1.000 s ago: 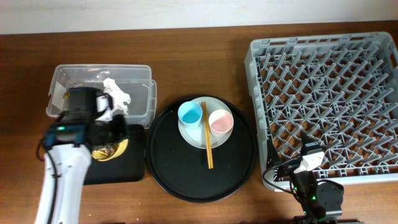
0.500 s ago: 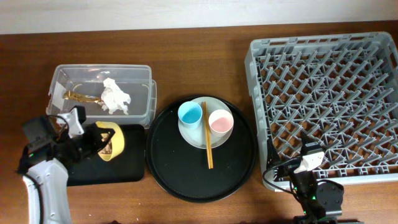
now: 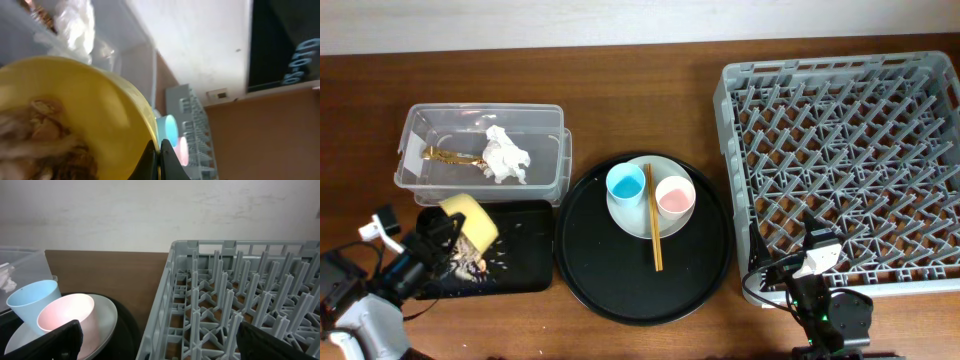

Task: Sort waste into correct bins and load items into the dishwasher rack
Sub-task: 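Tip the yellow bowl over the black tray to dump the scraps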

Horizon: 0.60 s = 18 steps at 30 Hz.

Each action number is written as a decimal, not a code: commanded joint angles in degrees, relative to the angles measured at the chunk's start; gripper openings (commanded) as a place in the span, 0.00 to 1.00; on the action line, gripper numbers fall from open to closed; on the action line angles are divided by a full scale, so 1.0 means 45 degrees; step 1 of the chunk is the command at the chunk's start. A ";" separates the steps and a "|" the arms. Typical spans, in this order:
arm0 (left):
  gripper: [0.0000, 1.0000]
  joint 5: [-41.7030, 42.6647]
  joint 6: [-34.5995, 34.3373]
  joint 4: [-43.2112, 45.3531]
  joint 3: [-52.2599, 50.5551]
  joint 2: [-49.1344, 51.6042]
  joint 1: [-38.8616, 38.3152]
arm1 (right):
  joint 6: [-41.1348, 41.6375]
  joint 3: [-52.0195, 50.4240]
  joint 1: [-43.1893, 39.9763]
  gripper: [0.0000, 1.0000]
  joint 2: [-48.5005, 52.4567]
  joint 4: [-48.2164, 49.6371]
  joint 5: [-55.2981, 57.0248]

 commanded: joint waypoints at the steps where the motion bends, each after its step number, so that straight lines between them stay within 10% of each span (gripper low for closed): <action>1: 0.00 0.2618 0.0248 0.0709 -0.0121 0.0738 0.0291 | 0.0151 -0.0068 -0.0087 0.99 -0.0083 -0.0073 0.0112; 18: 0.00 0.3099 -0.2244 0.2089 -0.0083 0.1855 0.0248 | 0.0151 -0.0068 -0.0087 0.99 -0.0083 -0.0073 0.0112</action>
